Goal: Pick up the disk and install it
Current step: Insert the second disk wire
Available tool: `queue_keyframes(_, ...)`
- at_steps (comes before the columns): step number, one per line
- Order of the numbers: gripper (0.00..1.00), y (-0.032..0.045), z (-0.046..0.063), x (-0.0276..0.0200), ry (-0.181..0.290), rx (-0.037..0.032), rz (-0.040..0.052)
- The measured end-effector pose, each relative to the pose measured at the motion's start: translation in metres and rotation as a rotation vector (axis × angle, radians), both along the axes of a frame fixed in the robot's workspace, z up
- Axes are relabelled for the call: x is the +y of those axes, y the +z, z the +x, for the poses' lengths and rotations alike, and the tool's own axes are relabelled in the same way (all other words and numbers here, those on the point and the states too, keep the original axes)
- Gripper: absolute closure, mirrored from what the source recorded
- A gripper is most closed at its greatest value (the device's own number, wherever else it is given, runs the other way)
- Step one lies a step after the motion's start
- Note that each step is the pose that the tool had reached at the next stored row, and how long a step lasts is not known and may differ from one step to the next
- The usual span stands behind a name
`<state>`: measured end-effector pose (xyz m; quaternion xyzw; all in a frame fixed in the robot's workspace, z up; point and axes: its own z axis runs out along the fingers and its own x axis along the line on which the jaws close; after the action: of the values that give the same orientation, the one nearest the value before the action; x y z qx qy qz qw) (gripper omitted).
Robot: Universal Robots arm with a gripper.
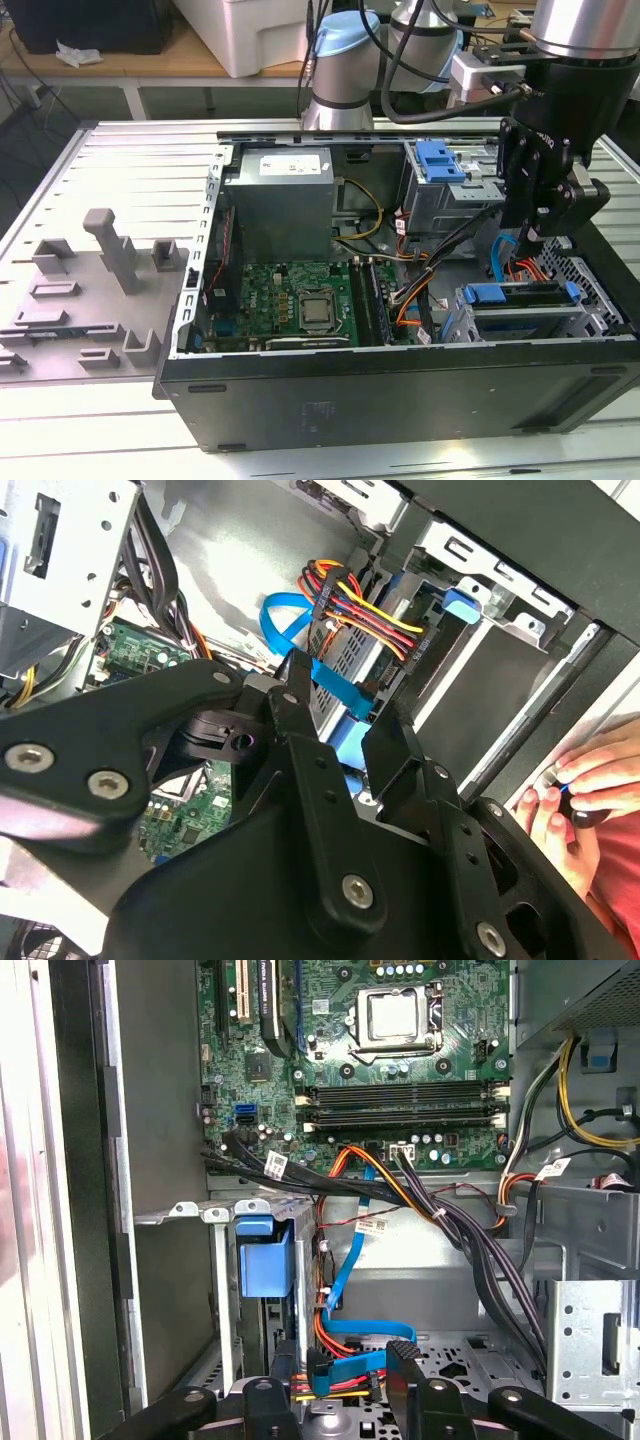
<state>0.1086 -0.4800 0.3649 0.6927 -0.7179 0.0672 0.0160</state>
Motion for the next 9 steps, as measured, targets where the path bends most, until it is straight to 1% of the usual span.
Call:
queue_keyframes(1,0.52,0.0,0.0,0.0,0.0,0.0,-0.0003)
queue_keyframes(2,0.6,0.0,0.0,0.0,0.0,0.0,-0.0007)
queue_keyframes(3,0.6,0.0,0.0,0.0,0.0,0.0,-0.0011)
queue_keyframes(6,0.78,0.0,0.0,0.0,0.0,-0.0001,-0.0019)
queue_keyframes(7,0.78,0.0,0.0,0.0,0.0,0.0,-0.0021)
queue_keyframes(8,0.84,0.0,0.0,0.0,0.0,0.0,-0.0023)
queue_keyframes(9,0.84,0.0,0.0,0.0,0.0,-0.0001,-0.0026)
